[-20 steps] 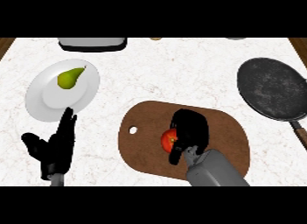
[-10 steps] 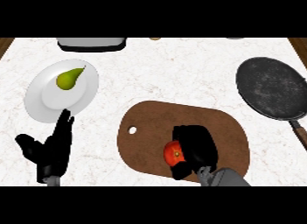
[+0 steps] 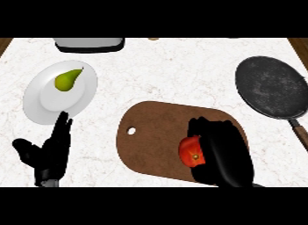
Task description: Pick the tomato from the cutting board and place it in the pan
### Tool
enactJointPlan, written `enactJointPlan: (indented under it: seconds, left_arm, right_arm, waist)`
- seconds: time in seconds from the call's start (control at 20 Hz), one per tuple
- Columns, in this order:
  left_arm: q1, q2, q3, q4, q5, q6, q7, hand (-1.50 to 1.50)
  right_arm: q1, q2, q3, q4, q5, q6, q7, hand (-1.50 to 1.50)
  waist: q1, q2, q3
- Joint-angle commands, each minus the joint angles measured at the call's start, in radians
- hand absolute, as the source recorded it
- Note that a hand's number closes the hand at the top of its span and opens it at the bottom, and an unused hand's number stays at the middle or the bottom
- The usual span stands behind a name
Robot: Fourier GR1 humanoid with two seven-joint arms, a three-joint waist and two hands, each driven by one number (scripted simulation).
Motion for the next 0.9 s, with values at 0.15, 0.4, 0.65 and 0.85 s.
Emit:
enactJointPlan:
  seconds: [0.15, 0.4, 0.65, 0.85]
  left_arm:
    - [0.031, -0.032, -0.018, 0.044, 0.0, -0.019, -0.003, 0.0]
    - [-0.034, -0.035, 0.006, 0.095, 0.005, -0.035, 0.014, 0.0]
    - [-0.018, -0.028, 0.017, 0.063, 0.009, -0.045, 0.026, 0.0]
    - [-0.063, -0.058, 0.025, 0.136, -0.002, -0.041, -0.012, 0.0]
  right_arm:
    - [0.008, 0.008, -0.153, -0.164, 0.014, -0.015, 0.059, 1.5]
    - [-0.006, -0.019, -0.305, -0.183, -0.074, 0.054, 0.017, 1.5]
    - [0.002, 0.002, -0.452, -0.056, -0.175, -0.07, -0.118, 1.5]
    - [-0.168, -0.037, -0.59, 0.126, -0.235, -0.037, -0.185, 1.5]
  waist:
    - [0.011, 0.011, -0.007]
    - [0.012, 0.013, -0.008]
    - [0.015, 0.013, -0.007]
    - [0.019, 0.016, -0.008]
